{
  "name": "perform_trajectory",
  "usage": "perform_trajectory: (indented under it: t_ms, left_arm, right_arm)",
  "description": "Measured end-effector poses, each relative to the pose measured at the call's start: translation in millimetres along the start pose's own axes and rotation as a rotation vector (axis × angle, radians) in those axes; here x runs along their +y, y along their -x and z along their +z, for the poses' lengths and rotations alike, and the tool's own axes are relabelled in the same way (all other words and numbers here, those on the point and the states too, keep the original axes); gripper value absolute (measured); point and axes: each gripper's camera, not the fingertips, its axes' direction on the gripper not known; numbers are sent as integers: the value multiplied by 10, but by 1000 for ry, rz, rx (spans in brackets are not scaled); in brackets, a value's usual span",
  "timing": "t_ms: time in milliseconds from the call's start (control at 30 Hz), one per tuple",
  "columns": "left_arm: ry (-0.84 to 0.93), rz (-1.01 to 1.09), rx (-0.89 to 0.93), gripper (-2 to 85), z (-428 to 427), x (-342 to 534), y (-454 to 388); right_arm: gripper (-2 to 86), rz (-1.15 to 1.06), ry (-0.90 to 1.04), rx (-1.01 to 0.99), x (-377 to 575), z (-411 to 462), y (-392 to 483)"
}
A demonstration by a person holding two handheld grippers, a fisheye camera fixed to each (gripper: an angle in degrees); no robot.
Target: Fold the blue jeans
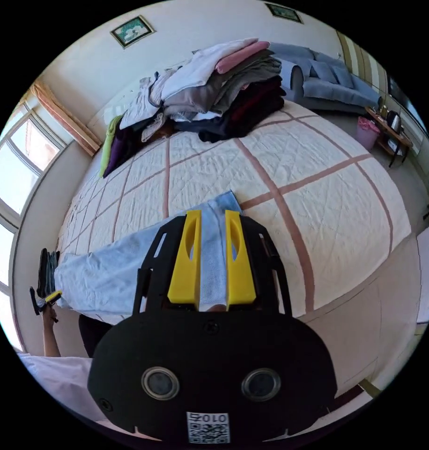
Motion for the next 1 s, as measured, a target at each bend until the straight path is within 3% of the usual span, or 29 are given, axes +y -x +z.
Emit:
perform_trajectory:
  t_ms: [133, 267, 467, 767, 1000]
  left_arm:
    - [-73, -163, 26, 4, -15, 180, 21]
    - [-199, -237, -153, 1, -395, 320, -178]
    - [-325, -180, -145, 0, -716, 314, -478]
    - [-301, -107, -83, -1, -579, 471, -781]
    - [-299, -75, -63, -1, -508, 614, -845]
  right_arm:
    - [105, 162, -100, 85, 342, -370, -225]
    - [123, 184, -18, 104, 688, -189, -292]
    - [122, 243, -130, 93, 842, 86, -258]
    - [83, 281, -226, 175, 1038, 164, 46]
    - [48, 486, -223, -233, 1115, 64, -269]
